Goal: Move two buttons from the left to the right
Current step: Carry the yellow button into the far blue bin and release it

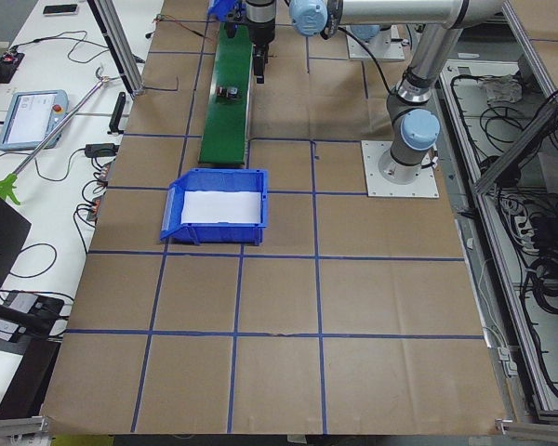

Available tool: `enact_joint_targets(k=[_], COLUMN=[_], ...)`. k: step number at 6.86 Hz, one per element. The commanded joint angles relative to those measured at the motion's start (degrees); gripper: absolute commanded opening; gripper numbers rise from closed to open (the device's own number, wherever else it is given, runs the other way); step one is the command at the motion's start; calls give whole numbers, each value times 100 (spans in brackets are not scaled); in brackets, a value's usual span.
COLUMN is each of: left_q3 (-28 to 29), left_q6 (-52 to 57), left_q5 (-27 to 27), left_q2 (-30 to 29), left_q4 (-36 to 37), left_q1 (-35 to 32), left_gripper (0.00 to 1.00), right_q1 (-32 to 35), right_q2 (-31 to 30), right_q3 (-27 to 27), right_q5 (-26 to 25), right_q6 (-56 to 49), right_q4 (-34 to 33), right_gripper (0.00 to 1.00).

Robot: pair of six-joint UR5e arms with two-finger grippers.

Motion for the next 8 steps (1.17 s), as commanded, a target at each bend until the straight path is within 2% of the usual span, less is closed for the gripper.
enact_joint_targets(k=[1, 2, 3, 4, 5, 7, 8], left_q3=[0, 0, 0, 0, 0, 0, 0], left_q6=[0, 0, 0, 0, 0, 0, 0], left_q5=[0, 0, 0, 0, 0, 0, 0], left_q2=[0, 0, 0, 0, 0, 0, 0], left_q4=[-9, -9, 0, 0, 0, 0, 0], left_q1=[5, 5, 5, 5, 5, 5, 5], left_gripper=[100, 100, 100, 100, 100, 100, 100], right_q1=[10, 10, 10, 10, 10, 36, 149], right_q2=[80, 98, 81, 81, 63, 2, -120], right_q3=[155, 156, 103, 103, 85, -98, -491], right_q5=[-4, -4, -4, 22, 162, 154, 163], right_q6=[8, 0, -18, -9, -9, 17, 35], right_q4=[-35, -26, -35, -44, -52, 0, 105], right_gripper=[7, 16, 61, 92, 99, 99, 99])
